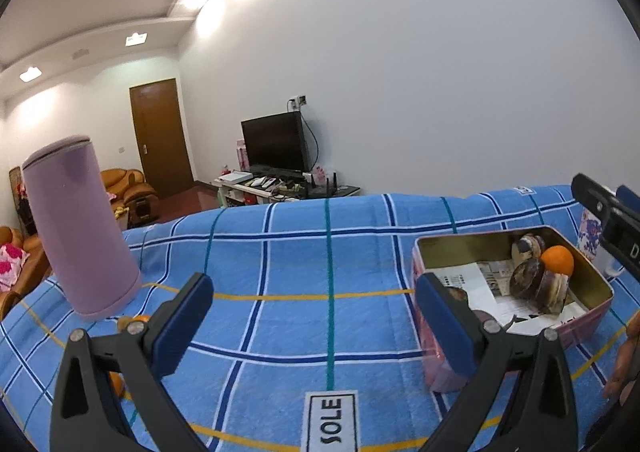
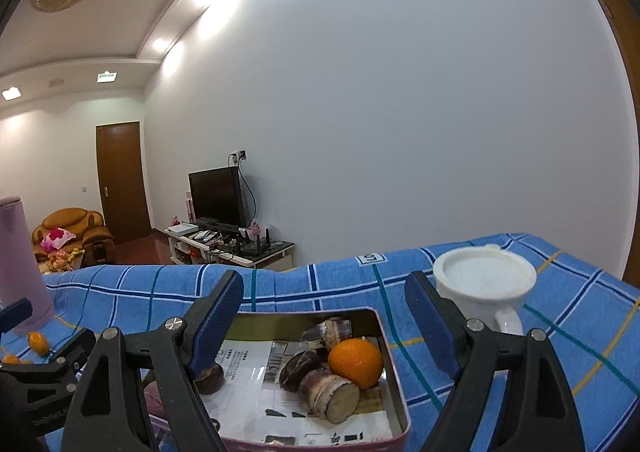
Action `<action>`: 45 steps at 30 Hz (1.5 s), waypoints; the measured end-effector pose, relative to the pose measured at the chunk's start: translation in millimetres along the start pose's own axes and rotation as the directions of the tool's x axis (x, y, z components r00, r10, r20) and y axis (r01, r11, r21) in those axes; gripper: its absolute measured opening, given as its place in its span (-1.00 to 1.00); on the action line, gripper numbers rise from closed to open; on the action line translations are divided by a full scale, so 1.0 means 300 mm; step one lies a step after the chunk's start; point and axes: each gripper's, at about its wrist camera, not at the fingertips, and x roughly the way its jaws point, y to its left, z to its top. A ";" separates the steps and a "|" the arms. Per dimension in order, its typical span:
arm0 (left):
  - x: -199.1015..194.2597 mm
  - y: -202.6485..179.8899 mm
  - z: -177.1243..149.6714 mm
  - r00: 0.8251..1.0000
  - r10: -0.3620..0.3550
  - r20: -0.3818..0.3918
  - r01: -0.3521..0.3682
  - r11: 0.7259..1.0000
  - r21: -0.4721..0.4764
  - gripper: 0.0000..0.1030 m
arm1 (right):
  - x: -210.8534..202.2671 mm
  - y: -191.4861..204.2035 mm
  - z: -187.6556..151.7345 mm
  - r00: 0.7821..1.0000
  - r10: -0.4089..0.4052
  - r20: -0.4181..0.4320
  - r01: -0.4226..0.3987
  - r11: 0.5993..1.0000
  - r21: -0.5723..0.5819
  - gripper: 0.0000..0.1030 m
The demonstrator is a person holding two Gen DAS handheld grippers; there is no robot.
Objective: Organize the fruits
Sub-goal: 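Move both grippers back to the remaining fruits beside the kettle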
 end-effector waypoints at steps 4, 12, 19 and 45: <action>-0.004 0.022 -0.007 1.000 0.001 -0.011 -0.001 1.000 -0.020 1.00 | -0.004 0.014 -0.008 1.000 0.006 -0.015 -0.006 1.000 0.007 0.63; -0.015 0.050 -0.016 1.000 -0.010 -0.030 0.009 1.000 -0.028 1.00 | -0.006 0.050 -0.020 1.000 0.017 -0.023 -0.017 1.000 -0.021 0.63; -0.014 0.082 -0.026 0.998 -0.011 -0.057 0.009 0.999 -0.049 1.00 | -0.011 0.068 -0.029 0.998 0.048 -0.035 -0.048 0.999 -0.016 0.63; 0.013 0.297 -0.072 0.986 0.062 -0.154 -0.069 0.997 -0.037 1.00 | -0.024 0.332 -0.086 0.982 0.153 -0.113 -0.164 0.982 -0.093 0.63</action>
